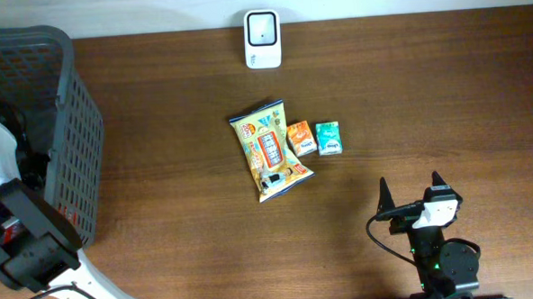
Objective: Scan the item barcode
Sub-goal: 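Reach the left gripper into the basket and grasp the red candy bag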
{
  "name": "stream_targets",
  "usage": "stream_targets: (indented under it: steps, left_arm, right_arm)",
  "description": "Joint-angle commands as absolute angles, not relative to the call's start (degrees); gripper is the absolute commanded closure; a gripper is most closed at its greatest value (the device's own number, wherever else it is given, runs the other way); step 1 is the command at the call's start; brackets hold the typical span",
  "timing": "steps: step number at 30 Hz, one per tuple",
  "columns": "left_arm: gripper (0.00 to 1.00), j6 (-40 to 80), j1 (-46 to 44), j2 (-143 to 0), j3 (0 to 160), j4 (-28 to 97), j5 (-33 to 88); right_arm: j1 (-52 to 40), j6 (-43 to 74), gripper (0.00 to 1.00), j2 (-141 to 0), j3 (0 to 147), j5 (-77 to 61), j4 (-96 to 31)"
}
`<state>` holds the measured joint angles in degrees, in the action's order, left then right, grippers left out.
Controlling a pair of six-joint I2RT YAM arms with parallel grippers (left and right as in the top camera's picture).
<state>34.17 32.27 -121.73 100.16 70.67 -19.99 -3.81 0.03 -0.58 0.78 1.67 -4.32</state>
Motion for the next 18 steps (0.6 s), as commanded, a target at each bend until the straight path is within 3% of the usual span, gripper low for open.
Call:
stream_targets:
  steps: [1, 6, 7, 8, 10, 11, 12, 17, 18]
  left_arm:
    - [0.08, 38.7, 32.5, -122.2, 96.5, 70.7, -23.6]
    - [0.12, 38.6, 32.5, -122.2, 90.2, 66.8, -23.8]
    - [0.25, 38.6, 32.5, -122.2, 89.4, 66.2, -23.8]
    - [0.48, 38.6, 32.5, -122.2, 89.0, 65.8, -23.8]
    - [0.81, 38.6, 32.5, -122.2, 89.0, 65.7, -23.8]
    - [0.94, 38.6, 32.5, -122.2, 89.0, 65.7, -23.8]
    - [1.0, 38.6, 32.5, -122.2, 89.0, 65.7, -23.6]
    - [1.0, 38.1, 32.4, -122.1, 98.0, 72.8, -23.3]
    - [1.0, 38.1, 32.1, -122.1, 105.9, 77.6, -22.9]
  right_arm:
    - [-4.1, 0.4, 0.02, -0.2, 0.3, 2.0, -4.6]
    - [-4.1, 0.4, 0.02, -0.2, 0.3, 2.0, -4.6]
    - [-4.1, 0.5, 0.02, -0.2, 0.3, 2.0, -4.6]
    - [-4.1, 0.4, 0.02, -0.2, 0.3, 2.0, -4.6]
    - [-4.1, 0.4, 0.02, -0.2, 0.3, 2.0, -4.6]
    - [-4.1, 0.4, 0.02, -0.2, 0.3, 2.0, -4.6]
    - [-4.1, 0.4, 0.02, -0.2, 0.3, 2.0, -4.6]
    - [-4.1, 0.4, 0.02, -0.2, 0.3, 2.0, -4.6]
    - [-4.1, 0.4, 0.02, -0.2, 0.3, 2.0, -4.6]
